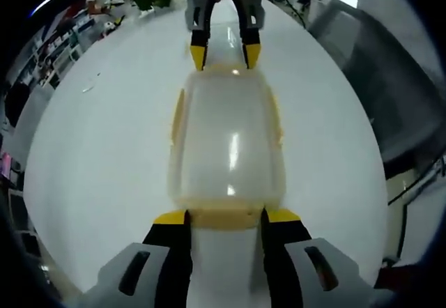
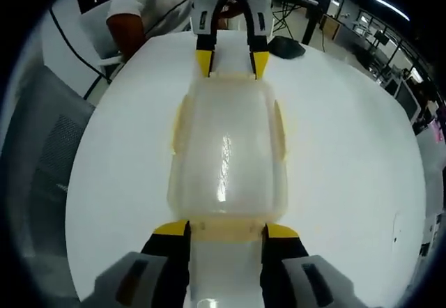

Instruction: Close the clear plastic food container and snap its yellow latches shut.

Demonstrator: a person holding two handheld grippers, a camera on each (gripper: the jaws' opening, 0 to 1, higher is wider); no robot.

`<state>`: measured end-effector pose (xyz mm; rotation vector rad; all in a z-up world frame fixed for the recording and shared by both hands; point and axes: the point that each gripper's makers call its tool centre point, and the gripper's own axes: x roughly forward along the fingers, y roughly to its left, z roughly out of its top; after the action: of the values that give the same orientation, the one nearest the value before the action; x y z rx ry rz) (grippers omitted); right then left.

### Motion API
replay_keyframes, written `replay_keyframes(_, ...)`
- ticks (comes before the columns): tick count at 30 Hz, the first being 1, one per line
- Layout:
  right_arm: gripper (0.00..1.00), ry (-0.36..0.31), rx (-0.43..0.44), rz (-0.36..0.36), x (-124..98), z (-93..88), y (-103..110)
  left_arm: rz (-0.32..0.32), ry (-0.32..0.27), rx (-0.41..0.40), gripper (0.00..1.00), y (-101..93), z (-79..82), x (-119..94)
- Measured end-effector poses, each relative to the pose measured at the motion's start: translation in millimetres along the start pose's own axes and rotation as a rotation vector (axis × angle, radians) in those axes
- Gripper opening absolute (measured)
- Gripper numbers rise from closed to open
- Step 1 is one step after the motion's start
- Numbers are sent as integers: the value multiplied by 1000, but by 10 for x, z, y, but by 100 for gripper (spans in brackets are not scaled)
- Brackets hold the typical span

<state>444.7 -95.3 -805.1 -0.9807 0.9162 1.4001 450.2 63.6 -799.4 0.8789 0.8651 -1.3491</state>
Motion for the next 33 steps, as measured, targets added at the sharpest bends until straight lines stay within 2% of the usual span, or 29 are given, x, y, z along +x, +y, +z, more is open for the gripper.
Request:
replay_keyframes(10,35,-11,-15,16,-11,-15,-43,-7,-19,9,38,-2,-12,-4)
replay_keyframes(22,34,-22,-9,13,-13,-5,-57,10,3,-35,36,0,-23,-3)
replay_keyframes(29,33,-14,-11,9,-13,-4,-58,40,-4,-53,36,0,-24,-14)
replay_keyframes(33,33,-19,-6,5,-17,-7,-56,53,15,-45,36,-7,-11,-19)
